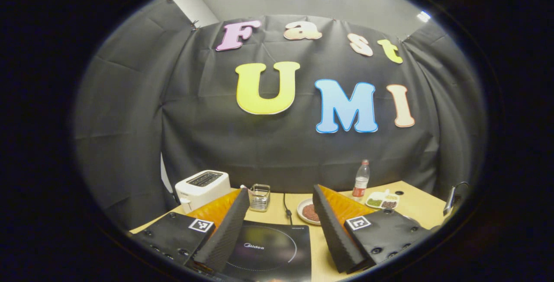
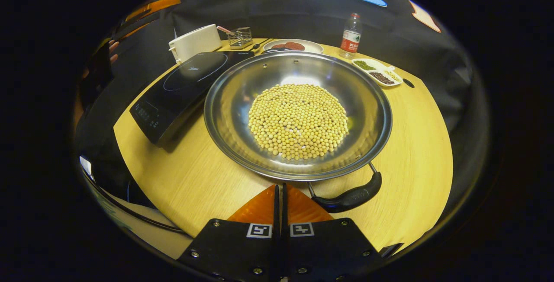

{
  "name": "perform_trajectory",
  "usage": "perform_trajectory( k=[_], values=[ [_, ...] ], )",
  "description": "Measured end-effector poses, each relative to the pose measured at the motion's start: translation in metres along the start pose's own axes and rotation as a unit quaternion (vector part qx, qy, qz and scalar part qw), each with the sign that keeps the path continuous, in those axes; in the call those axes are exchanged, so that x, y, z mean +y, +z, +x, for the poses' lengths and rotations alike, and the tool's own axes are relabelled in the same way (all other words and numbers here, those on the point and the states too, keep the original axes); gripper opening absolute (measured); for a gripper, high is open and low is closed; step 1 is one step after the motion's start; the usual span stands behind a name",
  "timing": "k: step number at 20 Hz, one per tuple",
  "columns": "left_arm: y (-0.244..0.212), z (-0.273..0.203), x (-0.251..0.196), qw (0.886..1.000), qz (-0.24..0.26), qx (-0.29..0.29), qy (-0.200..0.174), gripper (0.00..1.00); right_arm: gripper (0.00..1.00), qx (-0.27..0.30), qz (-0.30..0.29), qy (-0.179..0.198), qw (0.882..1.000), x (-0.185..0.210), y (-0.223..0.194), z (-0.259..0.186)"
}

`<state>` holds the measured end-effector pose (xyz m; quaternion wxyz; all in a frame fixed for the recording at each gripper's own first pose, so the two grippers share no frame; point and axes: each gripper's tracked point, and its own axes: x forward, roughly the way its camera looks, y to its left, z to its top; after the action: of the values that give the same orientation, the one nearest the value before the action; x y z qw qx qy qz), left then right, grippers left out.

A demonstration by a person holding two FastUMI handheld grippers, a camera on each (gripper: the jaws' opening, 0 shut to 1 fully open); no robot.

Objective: First push the handle of the pot to place it horizontally, then grasp the pot with both hands and set it on the induction cooktop.

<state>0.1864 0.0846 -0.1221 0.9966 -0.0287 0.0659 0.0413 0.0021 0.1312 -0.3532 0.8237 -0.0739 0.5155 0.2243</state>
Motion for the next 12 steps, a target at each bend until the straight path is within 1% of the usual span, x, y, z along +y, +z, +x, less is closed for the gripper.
perform_trajectory(
  k=[1,6,7,9,11,12],
  values=[
    [0.0,0.0,-0.002,1.0,-0.001,0.002,0.002,1.0,0.01,0.001,0.003,-0.004,1.0,-0.007,0.0,-0.001],
    [-0.003,-0.005,-0.015,1.0,0.001,0.009,0.01,0.92,0.01,0.0,0.02,-0.016,1.0,-0.039,-0.001,-0.001],
    [-0.002,-0.007,-0.018,1.0,0.003,0.008,0.011,0.92,0.01,-0.002,0.026,-0.019,0.999,-0.046,0.001,-0.002],
    [-0.002,-0.007,-0.027,1.0,0.009,0.012,0.013,0.99,0.01,-0.006,0.037,-0.026,0.999,-0.058,0.002,-0.001],
    [-0.003,-0.012,-0.033,1.0,0.011,0.015,0.017,0.92,0.01,-0.014,0.05,-0.03,0.998,-0.068,0.005,-0.001],
    [-0.004,-0.014,-0.038,1.0,0.011,0.017,0.019,0.93,0.01,-0.019,0.058,-0.031,0.998,-0.073,0.008,-0.002]
  ],
)
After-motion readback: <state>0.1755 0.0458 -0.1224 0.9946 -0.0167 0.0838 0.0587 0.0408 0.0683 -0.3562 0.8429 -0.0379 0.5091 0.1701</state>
